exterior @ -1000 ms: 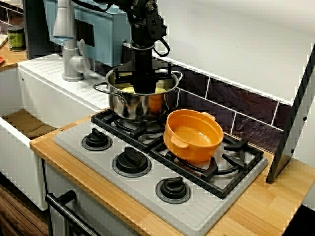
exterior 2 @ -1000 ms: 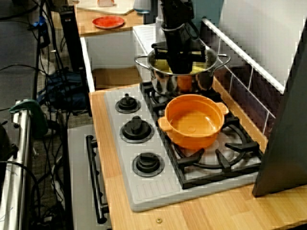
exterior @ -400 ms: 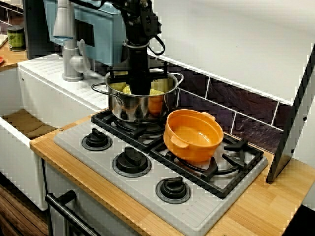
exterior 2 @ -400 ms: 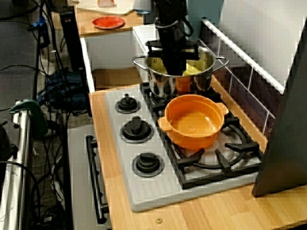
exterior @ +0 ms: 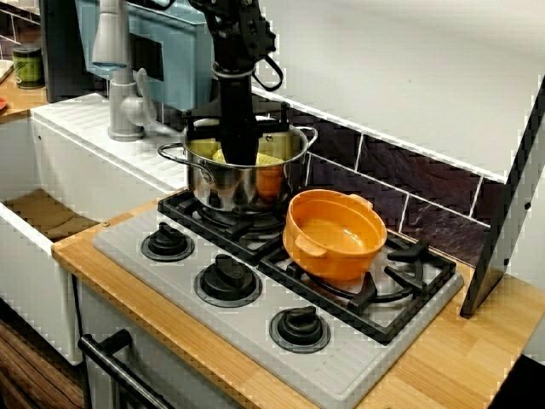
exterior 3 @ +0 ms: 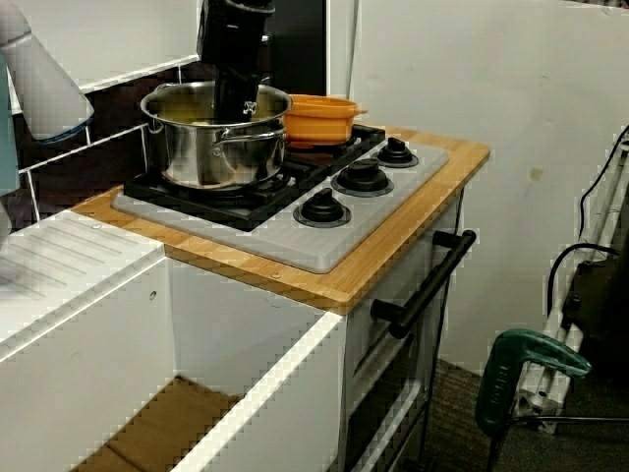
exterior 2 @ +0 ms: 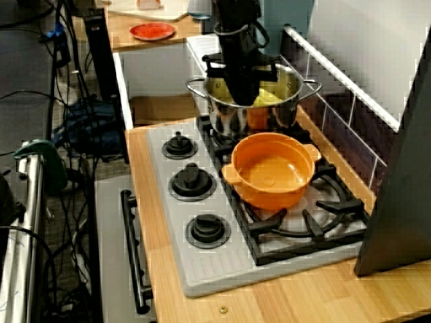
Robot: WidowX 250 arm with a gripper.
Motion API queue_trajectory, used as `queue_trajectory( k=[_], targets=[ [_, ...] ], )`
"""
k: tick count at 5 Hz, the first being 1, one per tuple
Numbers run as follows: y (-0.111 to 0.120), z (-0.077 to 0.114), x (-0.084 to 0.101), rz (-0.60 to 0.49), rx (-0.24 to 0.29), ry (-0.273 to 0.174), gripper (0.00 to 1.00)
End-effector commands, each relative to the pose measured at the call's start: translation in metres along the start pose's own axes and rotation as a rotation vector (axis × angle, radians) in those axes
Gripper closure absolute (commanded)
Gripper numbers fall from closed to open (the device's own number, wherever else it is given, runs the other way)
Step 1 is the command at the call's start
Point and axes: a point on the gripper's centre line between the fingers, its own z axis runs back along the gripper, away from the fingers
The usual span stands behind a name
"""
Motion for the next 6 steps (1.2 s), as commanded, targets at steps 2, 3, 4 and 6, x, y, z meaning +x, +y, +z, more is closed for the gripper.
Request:
queue_trajectory(
  k=[2,3,4,6],
  targets=[
    [0.0,0.033,-0.004,-0.023,-0.064,-0.063,1.0],
    [0.002,0.036,-0.005,-0.028,-0.065,-0.068,0.29],
    [0.002,0.037,-0.005,-0.046,-0.062,-0.068,0.0],
    [0.002,0.044,-0.001,-0.058,-0.065,-0.067,0.0]
  ],
)
